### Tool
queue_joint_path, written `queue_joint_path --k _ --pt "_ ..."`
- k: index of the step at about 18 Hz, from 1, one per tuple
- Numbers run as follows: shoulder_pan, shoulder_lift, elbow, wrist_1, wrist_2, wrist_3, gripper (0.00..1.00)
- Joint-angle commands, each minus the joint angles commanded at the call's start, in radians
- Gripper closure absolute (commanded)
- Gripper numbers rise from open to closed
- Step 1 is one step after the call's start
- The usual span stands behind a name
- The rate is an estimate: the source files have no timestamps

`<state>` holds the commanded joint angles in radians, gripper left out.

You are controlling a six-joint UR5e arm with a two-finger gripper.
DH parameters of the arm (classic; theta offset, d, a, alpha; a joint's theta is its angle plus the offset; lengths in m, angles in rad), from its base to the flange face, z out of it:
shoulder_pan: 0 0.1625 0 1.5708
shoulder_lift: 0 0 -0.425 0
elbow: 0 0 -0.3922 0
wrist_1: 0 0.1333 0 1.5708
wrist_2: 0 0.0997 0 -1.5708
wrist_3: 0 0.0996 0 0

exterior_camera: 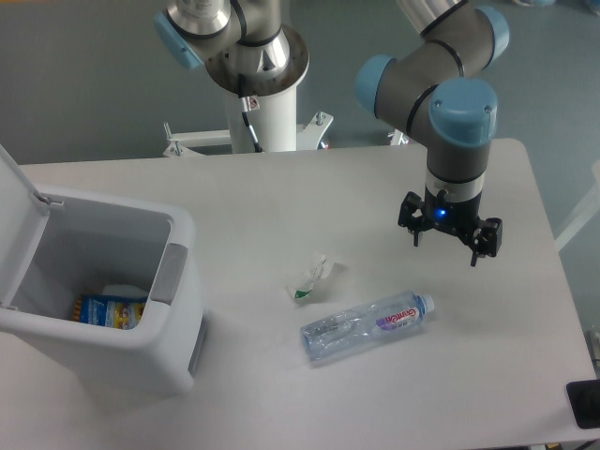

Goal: Place the trash in the trash can
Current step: 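Move the open gripper down toward the crumpled white tissue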

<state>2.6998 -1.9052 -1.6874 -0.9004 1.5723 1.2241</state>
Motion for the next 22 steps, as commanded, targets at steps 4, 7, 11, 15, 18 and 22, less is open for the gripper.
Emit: queue_joint_path --k 4,7,11,15,18,22 --pt "-0.026 0.008 -0.024 0.015 0.005 -0.002 0.0" --pt "-0.049 0.009 -0.049 0.018 -0.012 0.005 0.0" --pt "-0.08 0.027 -0.129 0.049 -0.014 0.0 0.0" --pt "-0.141 0.029 -0.17 0.061 -0.075 0.002 0.0" --pt "-0.173 0.008 -0.189 0.06 -0.074 0.0 0.0" --pt "-0.189 0.005 -0.23 0.054 -0.069 0.0 0.0"
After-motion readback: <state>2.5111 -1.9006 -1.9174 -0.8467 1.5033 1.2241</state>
